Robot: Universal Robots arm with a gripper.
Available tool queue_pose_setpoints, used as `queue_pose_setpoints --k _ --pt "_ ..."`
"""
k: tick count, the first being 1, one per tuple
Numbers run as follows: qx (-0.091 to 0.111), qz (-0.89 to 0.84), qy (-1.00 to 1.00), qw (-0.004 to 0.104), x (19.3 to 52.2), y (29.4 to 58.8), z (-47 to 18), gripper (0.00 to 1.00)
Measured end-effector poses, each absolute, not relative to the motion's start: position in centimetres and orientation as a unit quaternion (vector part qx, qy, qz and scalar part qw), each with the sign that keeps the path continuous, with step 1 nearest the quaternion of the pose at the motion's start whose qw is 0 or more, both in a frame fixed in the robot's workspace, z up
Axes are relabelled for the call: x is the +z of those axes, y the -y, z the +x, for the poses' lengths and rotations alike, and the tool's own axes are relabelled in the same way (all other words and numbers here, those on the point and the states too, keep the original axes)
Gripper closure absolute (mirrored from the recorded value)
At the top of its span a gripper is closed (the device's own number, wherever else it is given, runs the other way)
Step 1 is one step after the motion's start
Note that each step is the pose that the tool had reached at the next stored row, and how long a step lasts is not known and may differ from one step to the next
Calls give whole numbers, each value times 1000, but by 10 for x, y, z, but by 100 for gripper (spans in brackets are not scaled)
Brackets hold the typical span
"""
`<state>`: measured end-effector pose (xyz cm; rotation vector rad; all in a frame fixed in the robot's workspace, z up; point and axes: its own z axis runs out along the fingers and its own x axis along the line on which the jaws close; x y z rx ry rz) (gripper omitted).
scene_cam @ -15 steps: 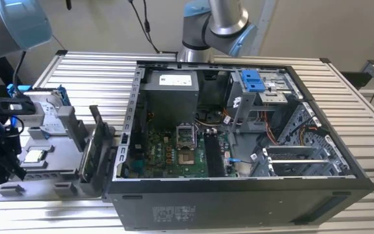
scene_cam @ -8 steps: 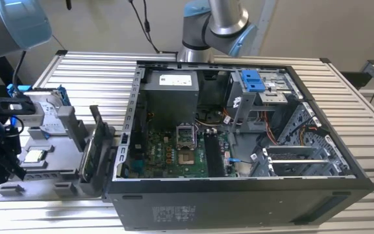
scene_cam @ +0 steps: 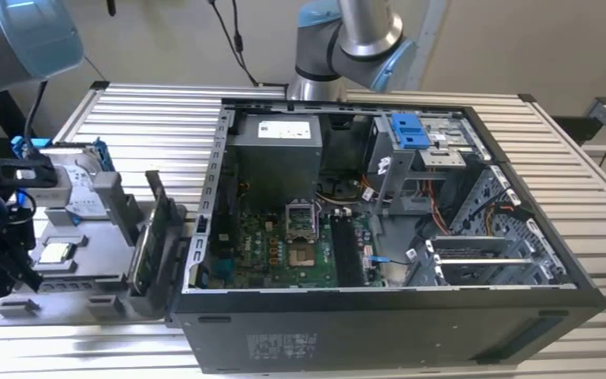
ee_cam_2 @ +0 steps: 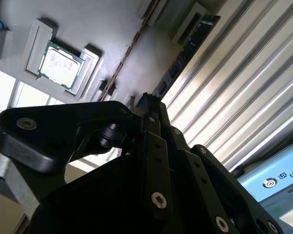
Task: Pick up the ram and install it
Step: 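Pick up the ram and move it above insertion slot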
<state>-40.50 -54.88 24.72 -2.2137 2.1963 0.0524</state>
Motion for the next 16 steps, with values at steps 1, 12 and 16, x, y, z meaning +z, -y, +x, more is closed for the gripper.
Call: queue_pose_setpoints --k 1,12,16 --pt "17 -709 -705 11 248 549 -405 86" --pt "17 -705 -709 12 263 549 -405 86" --pt "17 -705 -709 12 269 549 -405 86"
